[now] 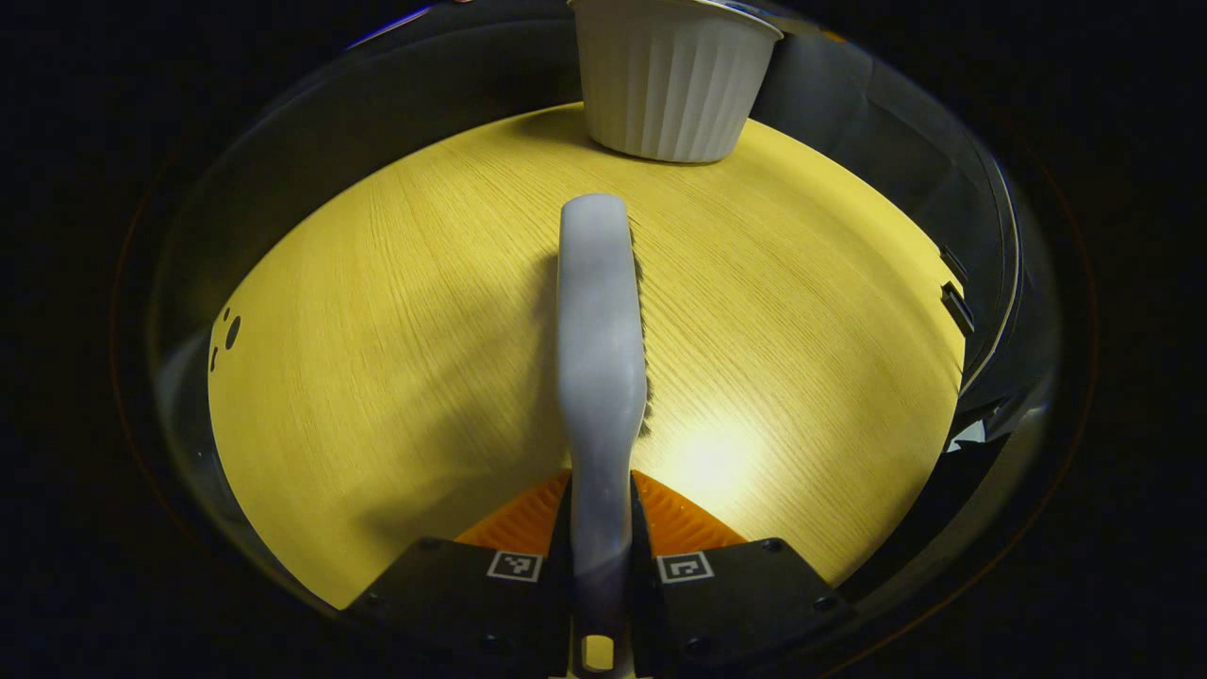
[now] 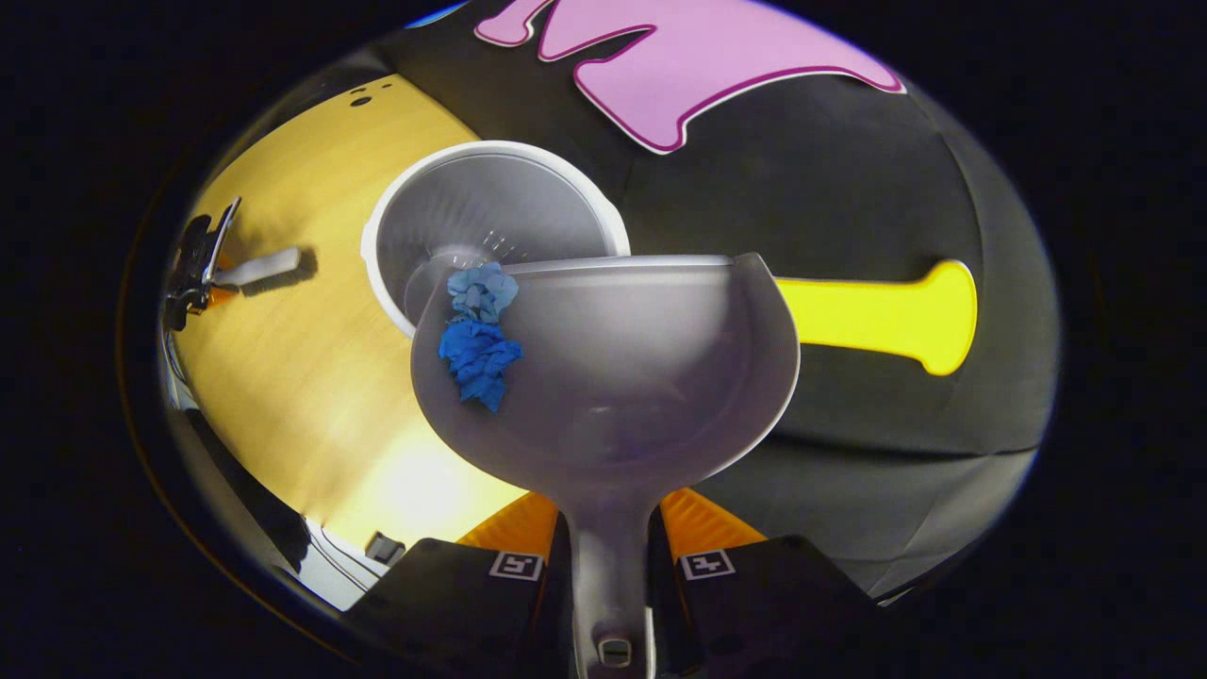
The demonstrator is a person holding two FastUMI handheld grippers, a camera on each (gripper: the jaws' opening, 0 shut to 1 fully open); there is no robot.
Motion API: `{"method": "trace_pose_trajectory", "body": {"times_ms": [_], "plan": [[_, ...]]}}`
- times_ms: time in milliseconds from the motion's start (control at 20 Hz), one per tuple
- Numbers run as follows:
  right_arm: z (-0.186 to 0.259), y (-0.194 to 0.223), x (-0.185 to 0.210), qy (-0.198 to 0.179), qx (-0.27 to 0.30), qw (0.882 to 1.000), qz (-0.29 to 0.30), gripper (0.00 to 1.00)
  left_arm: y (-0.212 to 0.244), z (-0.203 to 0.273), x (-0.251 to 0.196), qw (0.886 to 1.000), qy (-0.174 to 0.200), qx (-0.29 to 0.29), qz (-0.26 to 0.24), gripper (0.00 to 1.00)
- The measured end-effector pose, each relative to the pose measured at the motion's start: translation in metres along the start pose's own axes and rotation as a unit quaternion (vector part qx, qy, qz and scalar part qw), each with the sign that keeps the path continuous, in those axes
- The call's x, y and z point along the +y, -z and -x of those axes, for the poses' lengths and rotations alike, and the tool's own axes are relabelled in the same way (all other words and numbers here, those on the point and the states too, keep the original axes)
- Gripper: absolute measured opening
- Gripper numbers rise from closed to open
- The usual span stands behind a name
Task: Pick up the small broom and dustpan from the desktop, sweep the trash into the dustpan with the broom, and then empty the trash into the garbage bin.
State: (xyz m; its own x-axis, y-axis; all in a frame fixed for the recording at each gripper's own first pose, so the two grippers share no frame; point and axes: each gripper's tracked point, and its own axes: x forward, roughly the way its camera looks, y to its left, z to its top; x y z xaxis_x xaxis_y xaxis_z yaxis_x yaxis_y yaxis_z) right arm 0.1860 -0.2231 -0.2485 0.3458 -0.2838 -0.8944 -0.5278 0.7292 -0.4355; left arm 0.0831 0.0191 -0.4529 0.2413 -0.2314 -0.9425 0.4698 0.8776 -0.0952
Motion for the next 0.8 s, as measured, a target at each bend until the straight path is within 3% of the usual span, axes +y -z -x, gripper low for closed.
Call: {"method": "trace_pose_trajectory", "body": {"times_ms": [350,800], "plan": [[-0.005,-0.02,0.001,-0.011,0.021,0.998,0.055,0.38,-0.001,0.0,0.0,1.0,-0.001,-0.001,0.004,0.3],[-0.008,-0.022,0.001,-0.015,0.014,0.998,0.057,0.38,0.0,0.0,-0.001,1.0,-0.005,-0.001,0.011,0.3]]}}
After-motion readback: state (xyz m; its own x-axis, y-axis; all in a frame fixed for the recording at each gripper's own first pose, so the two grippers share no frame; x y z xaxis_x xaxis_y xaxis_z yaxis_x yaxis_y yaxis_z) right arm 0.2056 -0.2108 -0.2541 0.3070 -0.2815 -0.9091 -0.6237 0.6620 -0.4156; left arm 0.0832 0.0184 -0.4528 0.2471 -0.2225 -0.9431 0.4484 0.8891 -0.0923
